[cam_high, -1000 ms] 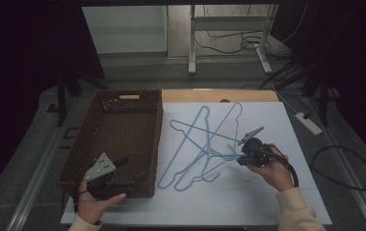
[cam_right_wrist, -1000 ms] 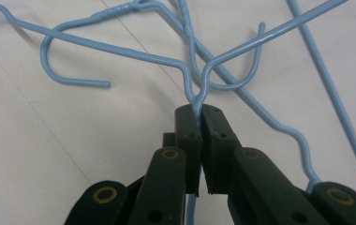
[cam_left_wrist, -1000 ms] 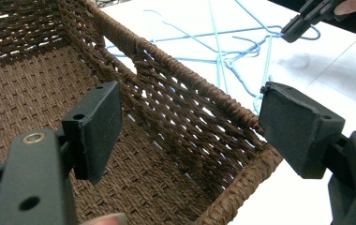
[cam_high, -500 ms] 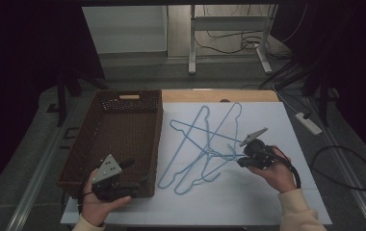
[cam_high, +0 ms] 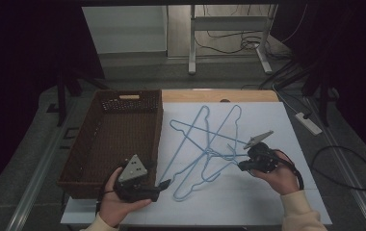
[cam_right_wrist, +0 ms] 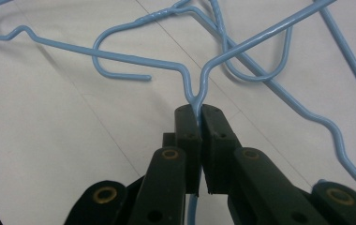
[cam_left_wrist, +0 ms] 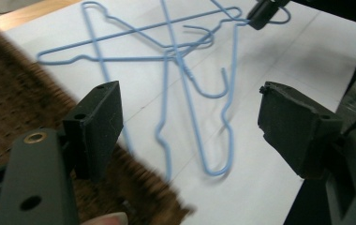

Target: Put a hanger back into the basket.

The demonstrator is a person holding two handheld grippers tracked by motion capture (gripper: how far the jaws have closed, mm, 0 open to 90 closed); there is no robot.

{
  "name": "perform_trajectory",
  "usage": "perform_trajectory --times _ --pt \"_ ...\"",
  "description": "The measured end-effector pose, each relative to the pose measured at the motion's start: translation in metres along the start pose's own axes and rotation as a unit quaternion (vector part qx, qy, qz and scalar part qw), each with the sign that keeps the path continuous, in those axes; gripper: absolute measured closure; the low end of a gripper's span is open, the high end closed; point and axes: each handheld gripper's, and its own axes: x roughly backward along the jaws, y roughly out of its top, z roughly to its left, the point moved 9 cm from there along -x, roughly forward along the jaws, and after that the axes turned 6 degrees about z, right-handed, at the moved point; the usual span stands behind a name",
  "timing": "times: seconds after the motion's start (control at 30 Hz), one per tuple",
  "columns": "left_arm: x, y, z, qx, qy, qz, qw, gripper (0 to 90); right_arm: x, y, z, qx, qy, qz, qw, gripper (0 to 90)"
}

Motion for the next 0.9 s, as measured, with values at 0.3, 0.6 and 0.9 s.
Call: perform_trajectory --times 0.3,0.6,0.9 --pt "-0.024 0.016 -0.023 -0.016 -0.019 0.022 0.9995 23.9 0.0 0.0 0.005 0.004 0.004 -0.005 1.0 86.7" --pt "-0.059 0.027 -0.043 -0.03 -0.037 0.05 0.9976 24.1 0.001 0.001 0.012 0.01 0.013 -0.012 0.9998 86.7" --pt "-0.085 0.026 -0.051 -0.042 -0.042 0.074 0.9955 24.8 0.002 0.003 0.016 0.014 0.014 -0.015 0.9997 86.7"
